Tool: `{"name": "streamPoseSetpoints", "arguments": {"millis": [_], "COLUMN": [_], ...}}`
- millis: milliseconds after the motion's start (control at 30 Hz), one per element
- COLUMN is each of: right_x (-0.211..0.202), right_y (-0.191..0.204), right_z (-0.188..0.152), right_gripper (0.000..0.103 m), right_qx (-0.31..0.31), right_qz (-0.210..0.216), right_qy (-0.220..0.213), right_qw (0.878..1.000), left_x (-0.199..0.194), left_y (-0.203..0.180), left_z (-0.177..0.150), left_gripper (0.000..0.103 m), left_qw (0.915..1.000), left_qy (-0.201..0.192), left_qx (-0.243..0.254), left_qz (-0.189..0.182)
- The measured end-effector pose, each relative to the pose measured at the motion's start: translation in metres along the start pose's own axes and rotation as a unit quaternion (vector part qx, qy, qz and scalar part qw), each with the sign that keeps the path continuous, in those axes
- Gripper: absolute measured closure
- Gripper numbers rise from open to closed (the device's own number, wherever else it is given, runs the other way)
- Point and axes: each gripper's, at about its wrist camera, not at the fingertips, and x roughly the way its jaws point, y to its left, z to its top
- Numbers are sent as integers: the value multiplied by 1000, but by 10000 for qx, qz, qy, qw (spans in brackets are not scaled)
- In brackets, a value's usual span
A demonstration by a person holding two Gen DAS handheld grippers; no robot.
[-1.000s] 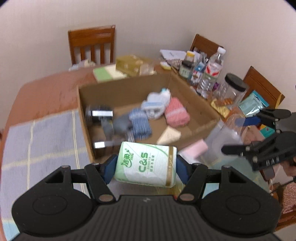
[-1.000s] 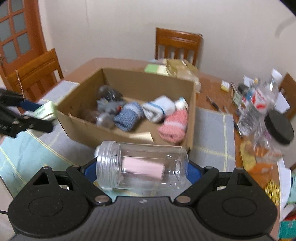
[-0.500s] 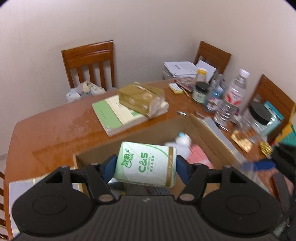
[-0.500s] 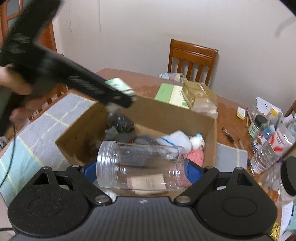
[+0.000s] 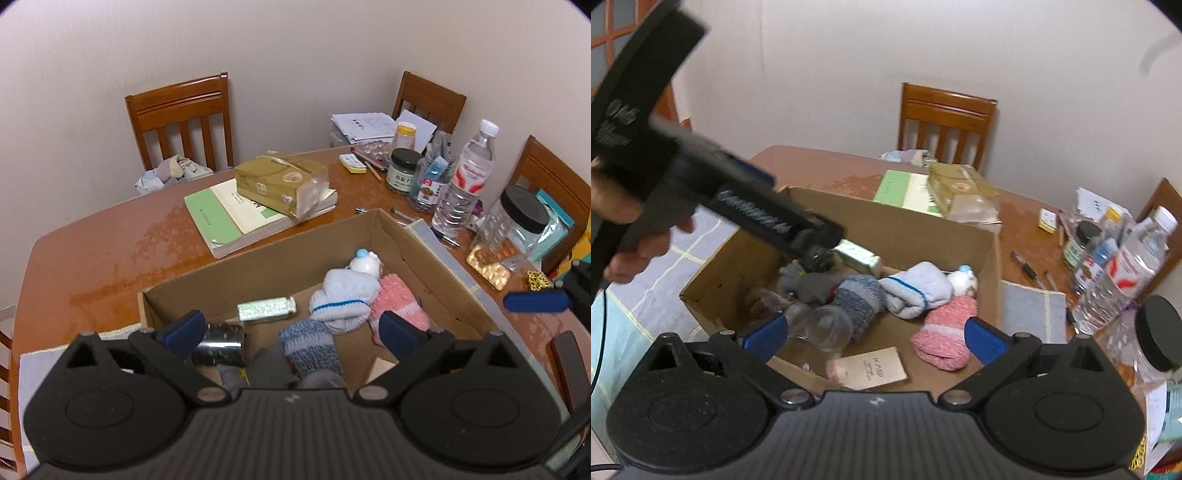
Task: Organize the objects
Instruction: 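Carry the tissue pack and clear jar into the cardboard box and release, then move the left tool to the gold capsule bottle while the right tool approaches the pink box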
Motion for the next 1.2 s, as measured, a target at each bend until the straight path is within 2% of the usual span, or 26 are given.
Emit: {"name": "streamPoseSetpoints", "arguments": {"millis": [133, 333, 500, 600, 767, 900, 1200], "right_x": [-9, -25, -32, -34, -35, -34, -39], "right_y": [-4, -4, 1, 5, 12, 12, 4], "right_z": [-8, -32, -61, -79, -110, -125, -143], "right_gripper": [0, 0, 0, 0, 0, 0, 0], "right_qx": [-11, -77, -113, -166, -209, -3, 540], "right_qz": [-282, -185, -400, -336, -509, -425, -484], "right_qy": [-27, -52, 25, 154, 306, 480, 620], "right_qw": [9996, 9998, 9991, 9992, 9980, 9979, 9954], "left_x": [-13, -43, -67, -74, -72, -67, -40], "left_y": [-4, -16, -32, -40, -57, -69, -75], "left_z": [-10, -33, -67, -93, -136, -165, -200], "left_gripper": [3, 3, 3, 3, 3, 3, 3], "left_qw": [9999, 9994, 9986, 9981, 9975, 9981, 9984], "left_qy": [-18, -153, -180, -113, 107, 160, 438], "left_qx": [-103, -279, -398, -494, -557, -429, -351], "left_qz": [51, 143, 287, 341, 412, 406, 76]}}
